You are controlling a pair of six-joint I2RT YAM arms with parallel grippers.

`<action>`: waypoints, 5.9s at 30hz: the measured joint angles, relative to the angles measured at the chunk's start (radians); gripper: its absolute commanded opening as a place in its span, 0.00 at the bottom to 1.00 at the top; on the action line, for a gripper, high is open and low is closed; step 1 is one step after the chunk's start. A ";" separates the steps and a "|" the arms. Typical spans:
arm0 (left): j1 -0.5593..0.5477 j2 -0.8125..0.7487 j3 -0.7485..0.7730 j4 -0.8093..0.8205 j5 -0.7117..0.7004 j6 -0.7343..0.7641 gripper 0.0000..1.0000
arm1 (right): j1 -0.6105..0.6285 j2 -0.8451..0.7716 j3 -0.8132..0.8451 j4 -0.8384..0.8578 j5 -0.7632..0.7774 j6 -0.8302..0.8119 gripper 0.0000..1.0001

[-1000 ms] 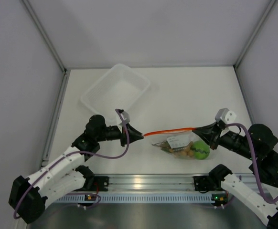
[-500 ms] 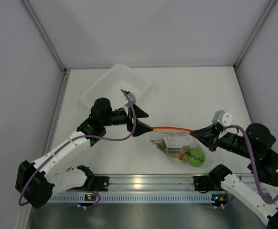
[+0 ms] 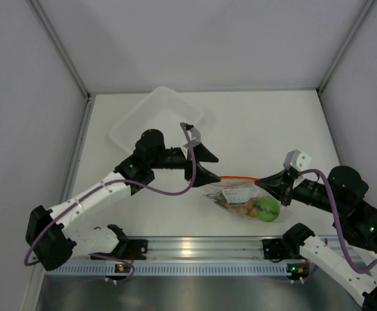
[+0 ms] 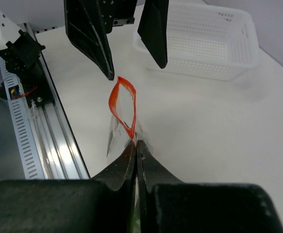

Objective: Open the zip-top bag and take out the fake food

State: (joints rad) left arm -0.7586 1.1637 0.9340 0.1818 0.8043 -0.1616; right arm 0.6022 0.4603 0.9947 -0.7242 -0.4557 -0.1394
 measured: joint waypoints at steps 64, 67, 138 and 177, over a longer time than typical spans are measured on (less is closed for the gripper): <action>-0.126 0.216 -0.031 0.150 -1.009 -0.839 0.00 | 0.000 0.509 -0.365 0.650 0.560 0.952 0.01; -0.127 0.212 -0.058 0.167 -1.044 -0.840 0.00 | 0.002 0.501 -0.373 0.633 0.576 0.932 0.00; -0.137 0.044 0.065 -0.524 -0.919 -0.537 0.43 | 0.446 1.053 0.392 -0.121 1.296 0.457 0.00; -0.140 0.311 0.051 -0.572 -0.761 -0.394 0.47 | 0.445 0.849 0.181 0.158 1.189 0.472 0.00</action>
State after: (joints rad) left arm -0.8986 1.4742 0.9852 -0.3901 0.0433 -0.5552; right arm 1.0473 1.3094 1.1759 -0.5663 0.7334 0.3328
